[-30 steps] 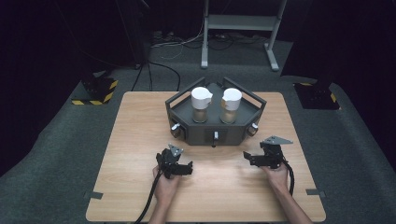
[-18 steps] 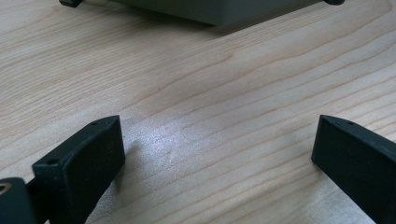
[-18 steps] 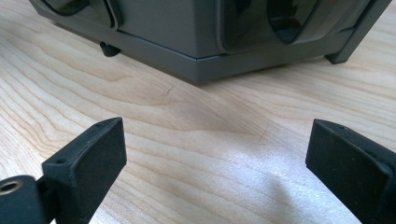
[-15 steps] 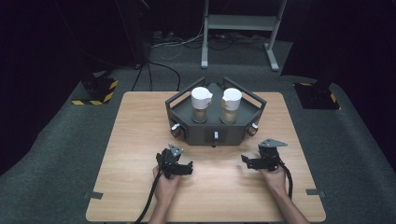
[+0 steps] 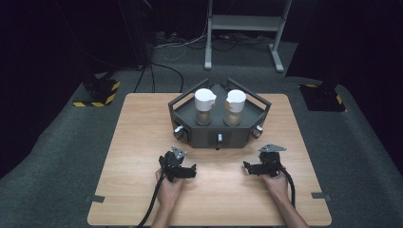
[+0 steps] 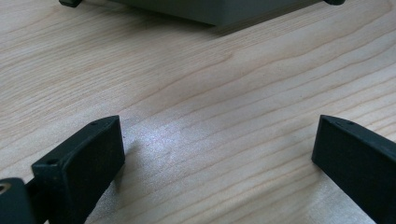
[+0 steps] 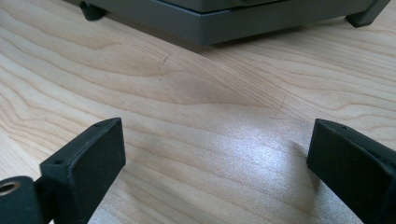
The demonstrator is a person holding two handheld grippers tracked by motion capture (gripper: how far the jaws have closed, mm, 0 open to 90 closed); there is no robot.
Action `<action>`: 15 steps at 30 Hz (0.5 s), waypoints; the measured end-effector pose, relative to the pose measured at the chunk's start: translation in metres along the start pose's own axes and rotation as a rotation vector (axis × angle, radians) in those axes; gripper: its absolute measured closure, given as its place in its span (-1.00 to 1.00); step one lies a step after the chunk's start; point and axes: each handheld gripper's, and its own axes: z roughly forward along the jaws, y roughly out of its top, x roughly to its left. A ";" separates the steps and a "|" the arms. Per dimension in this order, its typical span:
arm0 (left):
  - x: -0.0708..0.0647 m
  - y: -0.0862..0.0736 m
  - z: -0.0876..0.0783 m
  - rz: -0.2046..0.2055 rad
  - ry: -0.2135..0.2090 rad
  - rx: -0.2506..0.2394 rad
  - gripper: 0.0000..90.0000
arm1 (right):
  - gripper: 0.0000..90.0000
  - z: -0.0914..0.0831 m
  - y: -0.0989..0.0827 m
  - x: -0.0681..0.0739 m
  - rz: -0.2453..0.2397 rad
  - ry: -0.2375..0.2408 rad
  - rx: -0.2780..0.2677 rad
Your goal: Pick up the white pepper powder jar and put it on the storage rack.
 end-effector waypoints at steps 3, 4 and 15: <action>0.000 0.000 0.000 -0.001 0.000 0.000 -0.95 | -0.92 0.001 0.002 0.003 -0.009 -0.010 0.009; 0.000 0.000 0.000 0.000 0.001 0.000 -0.95 | -0.92 0.001 0.002 0.004 -0.012 -0.014 0.009; -0.001 0.000 0.000 -0.003 0.002 0.000 -0.95 | -0.92 0.001 0.002 0.004 -0.010 -0.015 0.009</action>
